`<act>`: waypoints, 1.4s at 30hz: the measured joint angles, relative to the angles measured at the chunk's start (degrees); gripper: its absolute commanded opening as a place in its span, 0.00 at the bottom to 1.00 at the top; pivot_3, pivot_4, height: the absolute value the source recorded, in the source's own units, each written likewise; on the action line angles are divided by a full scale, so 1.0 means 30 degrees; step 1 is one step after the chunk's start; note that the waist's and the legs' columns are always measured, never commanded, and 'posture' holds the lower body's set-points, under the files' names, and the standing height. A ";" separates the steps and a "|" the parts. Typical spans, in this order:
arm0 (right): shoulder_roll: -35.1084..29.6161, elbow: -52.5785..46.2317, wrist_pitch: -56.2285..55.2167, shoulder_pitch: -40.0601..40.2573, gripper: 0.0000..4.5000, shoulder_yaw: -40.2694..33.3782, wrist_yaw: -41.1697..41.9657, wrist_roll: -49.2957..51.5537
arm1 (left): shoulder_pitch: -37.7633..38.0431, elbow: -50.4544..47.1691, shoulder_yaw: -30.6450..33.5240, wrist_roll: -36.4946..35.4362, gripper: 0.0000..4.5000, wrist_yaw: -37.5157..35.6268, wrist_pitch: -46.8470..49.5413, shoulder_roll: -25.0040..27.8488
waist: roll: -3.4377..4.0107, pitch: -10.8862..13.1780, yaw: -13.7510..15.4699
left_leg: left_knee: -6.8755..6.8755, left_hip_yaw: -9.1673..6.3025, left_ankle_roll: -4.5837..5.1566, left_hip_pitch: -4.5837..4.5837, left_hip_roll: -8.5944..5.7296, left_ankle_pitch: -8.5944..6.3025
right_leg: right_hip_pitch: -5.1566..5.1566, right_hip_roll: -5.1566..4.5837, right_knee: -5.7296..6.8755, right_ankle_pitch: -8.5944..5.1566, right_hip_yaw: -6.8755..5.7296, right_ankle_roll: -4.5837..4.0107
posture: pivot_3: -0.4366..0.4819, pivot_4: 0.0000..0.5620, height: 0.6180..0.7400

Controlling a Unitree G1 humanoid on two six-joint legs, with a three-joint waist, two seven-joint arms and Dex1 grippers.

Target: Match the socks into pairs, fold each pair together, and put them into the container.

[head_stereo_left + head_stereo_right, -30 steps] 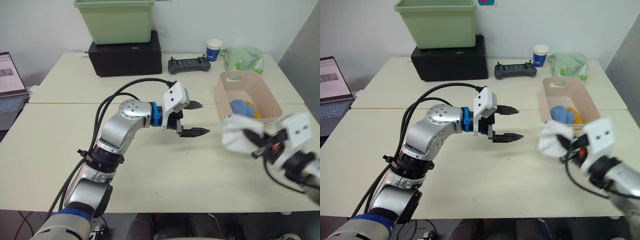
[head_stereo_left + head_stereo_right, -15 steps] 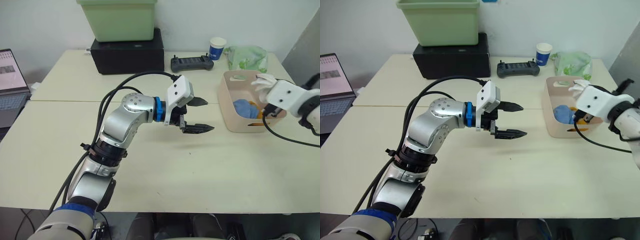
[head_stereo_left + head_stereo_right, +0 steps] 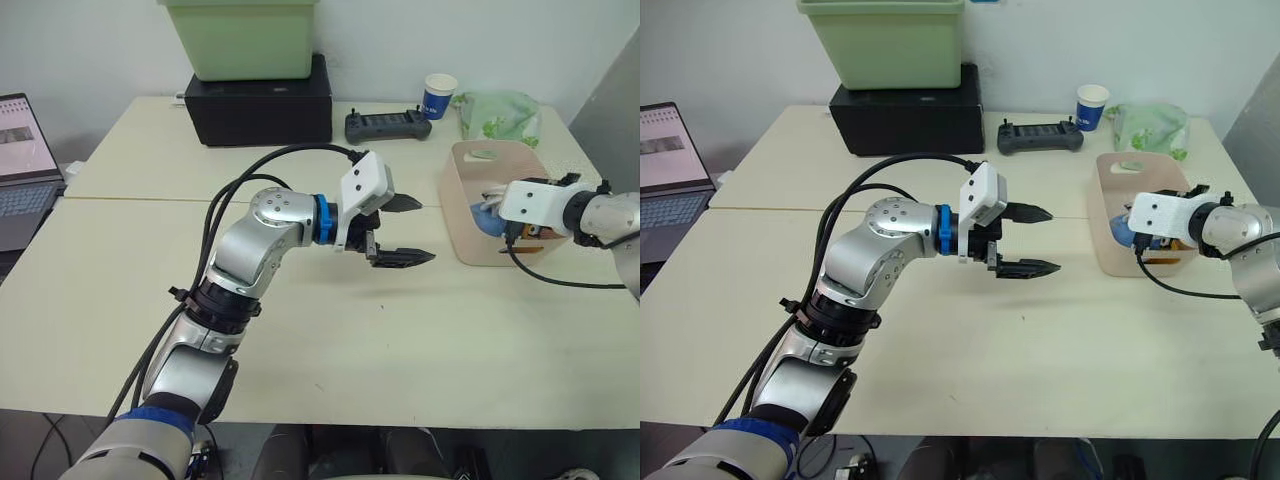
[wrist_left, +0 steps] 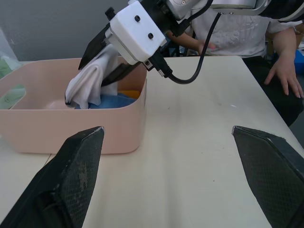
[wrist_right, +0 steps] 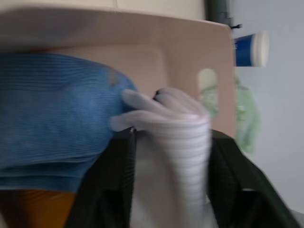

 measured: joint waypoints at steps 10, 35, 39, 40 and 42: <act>-0.1647 -0.4106 0.4791 -0.0017 0.94 -0.2283 0.4945 0.3398 | -0.0003 0.0219 0.0003 0.0036 1.00 -0.0066 -0.0094 0.0089 | 0.0003 0.0002 0.0001 | 0.0031 0.0002 0.0003 -0.0006 -0.0003 -0.0002 | 0.0003 -0.0007 0.0017 0.0002 0.0004 -0.0002 | 0.48 0.27 0.88; 0.0978 0.6042 0.1725 -0.2998 0.94 -0.1957 -0.0774 0.0703 | 0.0280 0.0047 0.0013 0.0043 1.00 0.0021 -0.0371 0.0325 | 0.0016 -0.0005 -0.0062 | 0.0029 0.0079 0.0001 -0.0170 0.0003 0.0000 | -0.0194 -0.0016 0.0062 0.0003 0.0034 -0.0002 | 0.48 0.27 0.88; 0.0922 0.4385 0.2530 -0.2086 0.94 -0.1964 0.0717 0.1149 | 0.0432 -0.0054 0.0012 0.0043 1.00 0.0044 -0.0353 0.0352 | 0.0018 -0.0006 -0.0035 | 0.0064 0.0058 0.0001 -0.0161 0.0002 0.0001 | -0.0183 -0.0014 0.0096 0.0003 0.0026 -0.0003 | 0.48 0.27 0.88; 0.0871 0.4283 0.2535 -0.1981 0.94 -0.1954 0.0784 0.1092 | 0.0454 -0.0073 0.0013 0.0043 1.00 0.0057 -0.0351 0.0352 | 0.0018 -0.0006 -0.0023 | 0.0082 0.0050 0.0001 -0.0160 0.0001 0.0001 | -0.0181 -0.0015 0.0102 0.0004 0.0025 -0.0003 | 0.48 0.27 0.88; 0.0769 0.4104 0.2535 -0.1801 0.94 -0.1949 0.0896 0.1026 | 0.0500 -0.0091 0.0013 0.0043 1.00 0.0082 -0.0351 0.0353 | 0.0019 -0.0006 -0.0014 | 0.0122 0.0042 0.0001 -0.0157 -0.0001 0.0001 | -0.0166 -0.0016 0.0113 0.0005 0.0023 -0.0003 | 0.48 0.27 0.88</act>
